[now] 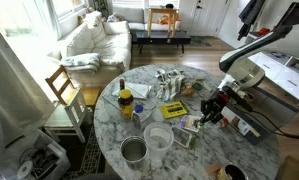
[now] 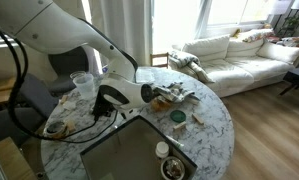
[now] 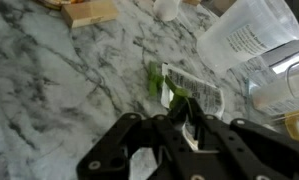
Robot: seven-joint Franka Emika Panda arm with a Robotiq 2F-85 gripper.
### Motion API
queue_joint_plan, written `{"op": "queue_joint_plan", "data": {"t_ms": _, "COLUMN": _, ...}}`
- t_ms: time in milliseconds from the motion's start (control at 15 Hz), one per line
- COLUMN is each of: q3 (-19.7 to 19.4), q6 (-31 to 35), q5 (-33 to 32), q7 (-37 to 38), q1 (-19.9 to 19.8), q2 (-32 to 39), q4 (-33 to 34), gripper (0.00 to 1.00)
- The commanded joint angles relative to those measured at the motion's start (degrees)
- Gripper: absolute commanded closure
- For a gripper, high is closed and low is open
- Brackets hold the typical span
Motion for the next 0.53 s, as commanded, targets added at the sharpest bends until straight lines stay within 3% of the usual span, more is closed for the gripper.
{"op": "queue_joint_plan", "data": {"t_ms": 0, "q3": -1.8, "q6": -4.5, "q5": -1.2, "q7": 7.2, "q1": -0.2, "q2": -1.0, "q4": 1.0, "gripper": 0.98}}
{"op": "queue_joint_plan", "data": {"t_ms": 467, "q3": -3.9, "q6": -6.2, "q5": -0.9, "q7": 19.1, "q1": 0.0, "q2": -1.8, "q4": 3.1, "gripper": 0.98}}
